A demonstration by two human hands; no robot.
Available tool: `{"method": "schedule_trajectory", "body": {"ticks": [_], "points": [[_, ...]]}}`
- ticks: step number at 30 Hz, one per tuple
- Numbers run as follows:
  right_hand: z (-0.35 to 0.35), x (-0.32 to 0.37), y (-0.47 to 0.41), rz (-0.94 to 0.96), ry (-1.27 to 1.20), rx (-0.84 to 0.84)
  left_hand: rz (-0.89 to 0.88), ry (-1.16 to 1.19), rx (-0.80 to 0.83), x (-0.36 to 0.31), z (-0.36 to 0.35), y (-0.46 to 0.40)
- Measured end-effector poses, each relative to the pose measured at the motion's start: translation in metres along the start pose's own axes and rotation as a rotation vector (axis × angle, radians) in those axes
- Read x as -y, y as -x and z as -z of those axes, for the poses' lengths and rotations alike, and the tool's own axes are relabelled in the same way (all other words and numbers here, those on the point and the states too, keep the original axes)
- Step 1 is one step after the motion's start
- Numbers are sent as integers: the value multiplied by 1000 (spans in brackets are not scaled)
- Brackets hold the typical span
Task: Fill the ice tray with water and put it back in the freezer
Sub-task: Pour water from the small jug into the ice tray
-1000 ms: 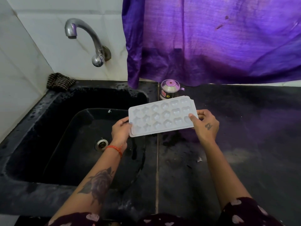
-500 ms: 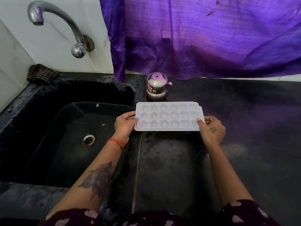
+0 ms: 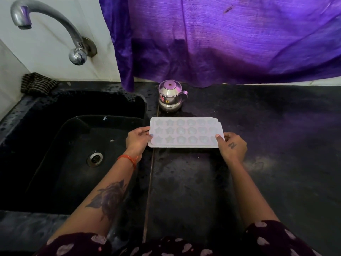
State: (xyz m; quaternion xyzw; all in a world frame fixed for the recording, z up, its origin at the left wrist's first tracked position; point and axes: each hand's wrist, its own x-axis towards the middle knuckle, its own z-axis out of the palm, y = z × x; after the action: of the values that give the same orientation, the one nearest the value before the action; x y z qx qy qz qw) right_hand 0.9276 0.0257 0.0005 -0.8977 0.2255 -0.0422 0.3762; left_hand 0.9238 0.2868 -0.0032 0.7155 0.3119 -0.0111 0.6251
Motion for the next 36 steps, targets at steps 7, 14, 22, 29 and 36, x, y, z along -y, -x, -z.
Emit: {"method": "schedule_trajectory", "body": {"ticks": [7, 14, 22, 29, 36], "points": [[-2, 18, 8, 157, -29, -146, -169, -44, -74, -12, 4, 0], [-17, 72, 5, 309, -217, -75, -304, -40, 24, -41, -6, -8], [-38, 117, -29, 285, -322, 189, -294, -69, 153, -56, -30, -44], [-58, 127, -65, 203, -341, 351, -325, -54, 201, -63, -49, -82], [-75, 122, -77, 270, -353, 332, -319, -50, 185, -59, -62, -95]]}}
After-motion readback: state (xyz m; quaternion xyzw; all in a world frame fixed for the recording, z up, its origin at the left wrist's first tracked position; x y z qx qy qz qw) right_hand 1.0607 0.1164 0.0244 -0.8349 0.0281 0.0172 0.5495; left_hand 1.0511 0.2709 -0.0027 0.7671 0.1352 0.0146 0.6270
